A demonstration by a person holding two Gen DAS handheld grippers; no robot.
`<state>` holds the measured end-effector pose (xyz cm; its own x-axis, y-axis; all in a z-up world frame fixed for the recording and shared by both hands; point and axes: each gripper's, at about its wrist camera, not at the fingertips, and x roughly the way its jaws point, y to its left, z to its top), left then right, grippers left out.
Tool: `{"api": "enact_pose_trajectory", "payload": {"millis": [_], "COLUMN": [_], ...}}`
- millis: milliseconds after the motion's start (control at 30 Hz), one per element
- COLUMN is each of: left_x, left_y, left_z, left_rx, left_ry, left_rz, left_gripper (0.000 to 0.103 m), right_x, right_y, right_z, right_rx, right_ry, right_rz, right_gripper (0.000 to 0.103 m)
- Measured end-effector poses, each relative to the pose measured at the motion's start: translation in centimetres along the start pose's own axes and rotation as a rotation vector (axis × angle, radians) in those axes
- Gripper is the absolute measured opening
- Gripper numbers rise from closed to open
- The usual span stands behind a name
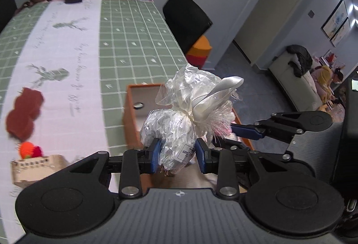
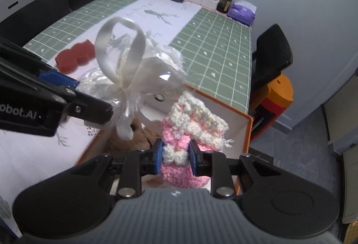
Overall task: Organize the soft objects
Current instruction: 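Carry the plastic bundle and pink pouch over the orange box with both grippers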
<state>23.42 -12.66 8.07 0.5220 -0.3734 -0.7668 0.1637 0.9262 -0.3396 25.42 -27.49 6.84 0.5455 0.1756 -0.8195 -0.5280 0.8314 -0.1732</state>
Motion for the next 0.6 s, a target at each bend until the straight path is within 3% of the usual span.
{"api": "enact_pose_trajectory", "payload": {"millis": [233,600], "left_x": [5.5,10.4], "left_y": [-1.0,0.4], "left_z": [0.7,1.3], "left_rx": [-0.062,-0.205], "left_ry": [0.094,0.177], "left_rz": [-0.018,-0.047], "left_gripper": [0.037,0.038], "right_x": [3.3,7.7], "right_y": [-2.8,-3.9], "right_z": [-1.4,-2.0], "right_rx": [0.001,0.005], "right_ry": [0.049,0.107], "right_rz": [0.036,0.066], "right_gripper": [0.024,0.025]}}
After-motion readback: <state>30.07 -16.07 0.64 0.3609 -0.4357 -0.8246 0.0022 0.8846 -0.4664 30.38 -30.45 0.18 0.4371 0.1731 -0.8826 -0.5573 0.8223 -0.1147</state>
